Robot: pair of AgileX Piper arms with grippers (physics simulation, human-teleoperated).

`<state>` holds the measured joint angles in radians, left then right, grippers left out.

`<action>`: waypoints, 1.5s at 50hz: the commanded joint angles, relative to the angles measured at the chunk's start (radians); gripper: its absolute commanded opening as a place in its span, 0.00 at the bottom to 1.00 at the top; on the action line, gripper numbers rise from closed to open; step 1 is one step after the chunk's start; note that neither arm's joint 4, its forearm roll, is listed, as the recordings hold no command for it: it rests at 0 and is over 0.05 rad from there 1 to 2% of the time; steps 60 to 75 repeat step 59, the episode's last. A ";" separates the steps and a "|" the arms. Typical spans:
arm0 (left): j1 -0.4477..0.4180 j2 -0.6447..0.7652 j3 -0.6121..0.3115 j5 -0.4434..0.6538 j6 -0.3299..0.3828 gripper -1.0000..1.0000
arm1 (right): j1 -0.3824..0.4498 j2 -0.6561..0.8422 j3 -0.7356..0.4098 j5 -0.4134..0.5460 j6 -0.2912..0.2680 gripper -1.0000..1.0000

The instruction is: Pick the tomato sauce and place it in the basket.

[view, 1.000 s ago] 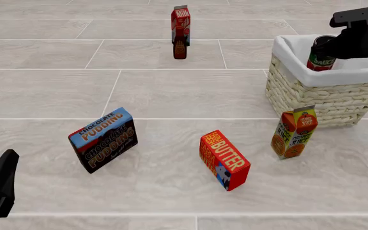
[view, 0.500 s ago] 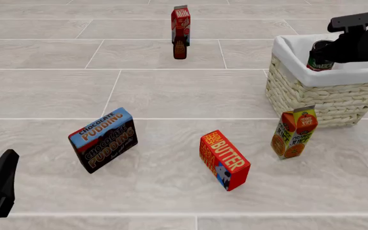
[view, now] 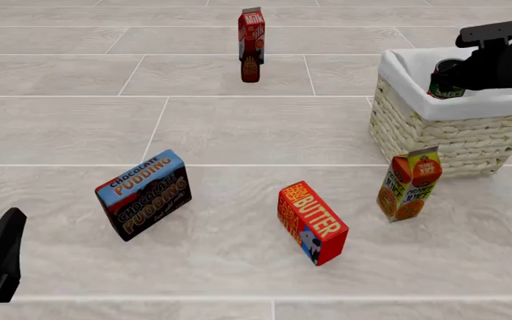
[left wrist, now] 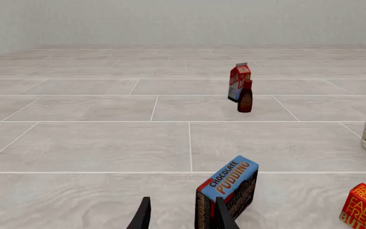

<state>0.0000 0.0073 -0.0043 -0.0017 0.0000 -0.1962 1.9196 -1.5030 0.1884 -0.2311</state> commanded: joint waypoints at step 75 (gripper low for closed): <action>0.000 0.000 0.000 0.000 0.000 1.00 | 0.043 -0.391 0.132 0.059 0.071 1.00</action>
